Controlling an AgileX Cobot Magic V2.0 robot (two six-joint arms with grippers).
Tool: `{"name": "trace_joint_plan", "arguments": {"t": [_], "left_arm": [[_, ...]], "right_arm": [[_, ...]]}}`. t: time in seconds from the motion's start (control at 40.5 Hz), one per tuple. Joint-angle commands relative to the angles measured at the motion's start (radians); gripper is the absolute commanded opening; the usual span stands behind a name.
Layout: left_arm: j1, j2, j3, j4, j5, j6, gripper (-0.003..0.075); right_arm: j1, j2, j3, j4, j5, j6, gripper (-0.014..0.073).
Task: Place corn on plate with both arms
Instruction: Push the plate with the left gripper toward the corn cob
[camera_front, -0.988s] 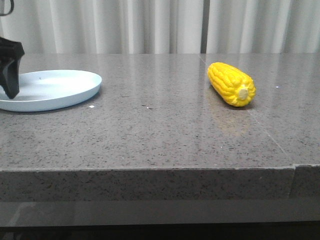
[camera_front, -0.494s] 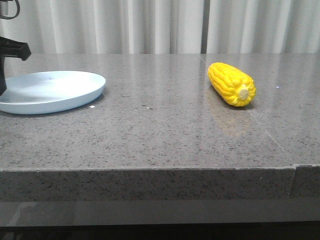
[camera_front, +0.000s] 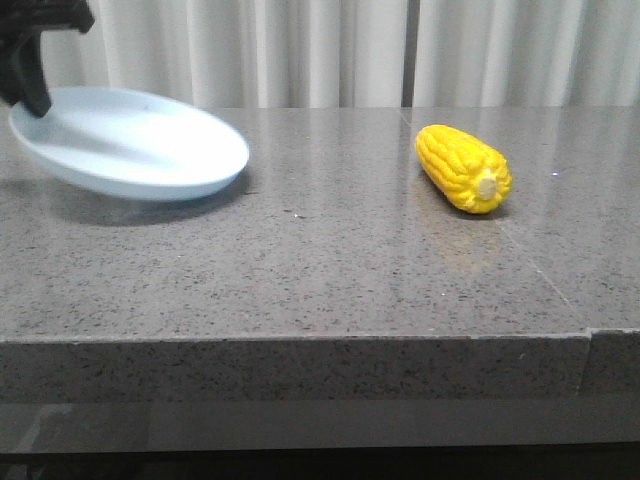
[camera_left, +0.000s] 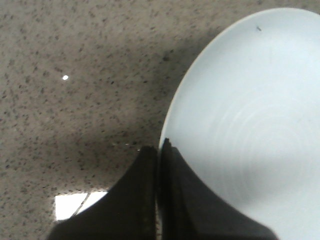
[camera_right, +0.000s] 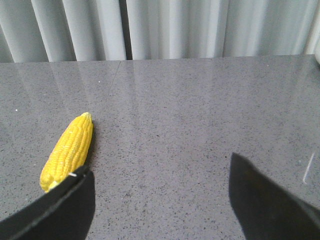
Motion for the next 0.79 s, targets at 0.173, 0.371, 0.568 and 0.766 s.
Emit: {"name": "trace_joint_plan", "arguments": {"t": [0.173,0.371,0.568,0.766], "left_arm": [[-0.110,-0.043,-0.068,-0.089,-0.064,0.001,-0.0020],[-0.157,0.018,-0.068,-0.146,-0.077,0.001,-0.0020],[-0.167,0.076,-0.068,-0.202,-0.078,0.025,-0.0020],[-0.167,0.107,-0.068,-0.215,-0.076,0.039,-0.0019]], "right_arm": [[-0.003,0.013,-0.037,0.005,-0.074,-0.008,0.0580],[-0.003,0.013,-0.037,0.005,-0.074,-0.008,0.0580],[-0.003,0.013,-0.037,0.005,-0.074,-0.008,0.0580],[-0.003,0.013,-0.037,0.005,-0.074,-0.008,0.0580]]}}
